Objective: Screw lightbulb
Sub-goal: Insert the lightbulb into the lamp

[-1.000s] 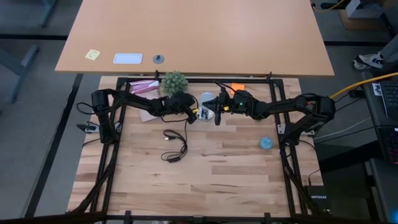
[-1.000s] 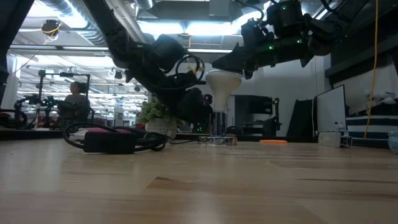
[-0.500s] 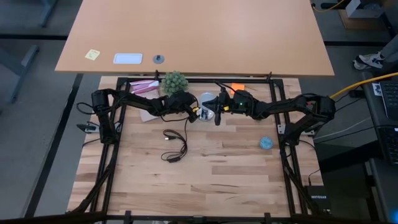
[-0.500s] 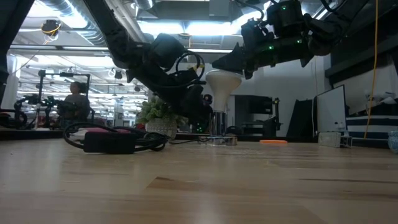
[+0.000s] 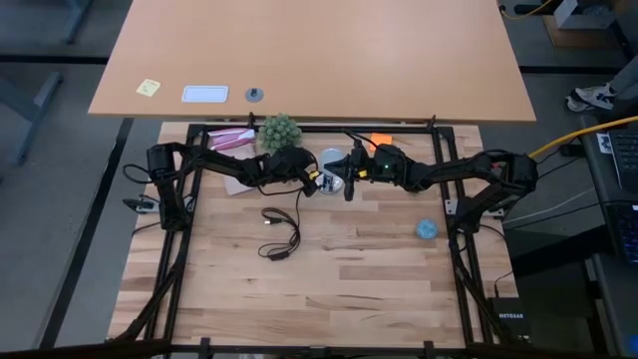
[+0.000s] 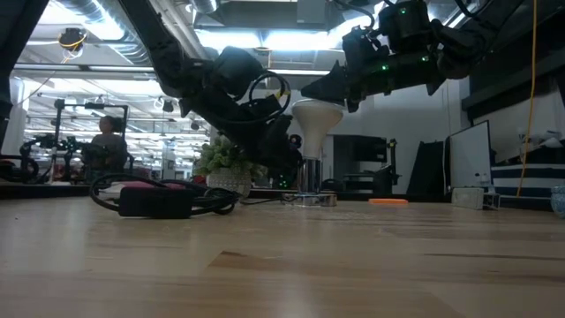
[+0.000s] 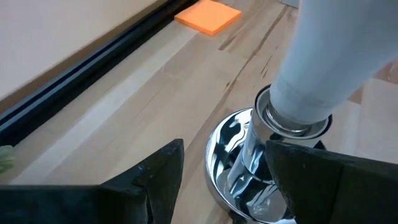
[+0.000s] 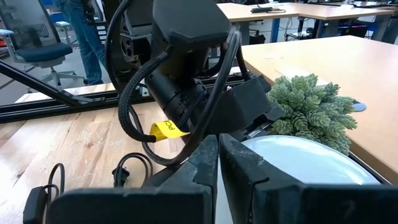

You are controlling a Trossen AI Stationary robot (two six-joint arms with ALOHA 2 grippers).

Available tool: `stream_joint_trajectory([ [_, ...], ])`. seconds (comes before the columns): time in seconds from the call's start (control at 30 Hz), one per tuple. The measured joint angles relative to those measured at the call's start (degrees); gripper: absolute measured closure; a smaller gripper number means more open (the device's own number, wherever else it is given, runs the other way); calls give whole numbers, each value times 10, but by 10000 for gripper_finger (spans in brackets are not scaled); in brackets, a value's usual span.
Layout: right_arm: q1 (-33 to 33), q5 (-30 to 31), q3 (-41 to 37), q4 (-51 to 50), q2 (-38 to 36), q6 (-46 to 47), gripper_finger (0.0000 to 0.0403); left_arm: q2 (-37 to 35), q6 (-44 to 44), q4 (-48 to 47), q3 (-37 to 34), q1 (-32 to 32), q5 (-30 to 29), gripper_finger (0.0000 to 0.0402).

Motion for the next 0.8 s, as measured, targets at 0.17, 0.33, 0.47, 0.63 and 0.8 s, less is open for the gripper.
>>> stream_joint_trajectory([
  [0.17,0,0,0,0,0,0,379,0,-6,5,0,0,1,184],
  [0.33,0,0,0,0,0,0,379,0,-6,10,0,0,2,184],
  [0.47,0,0,0,0,0,0,379,3,-6,13,0,0,2,184],
  [0.63,0,2,0,0,0,0,379,21,-8,32,0,0,3,184],
  [0.8,0,1,0,0,0,0,379,28,-8,36,0,0,3,184],
])
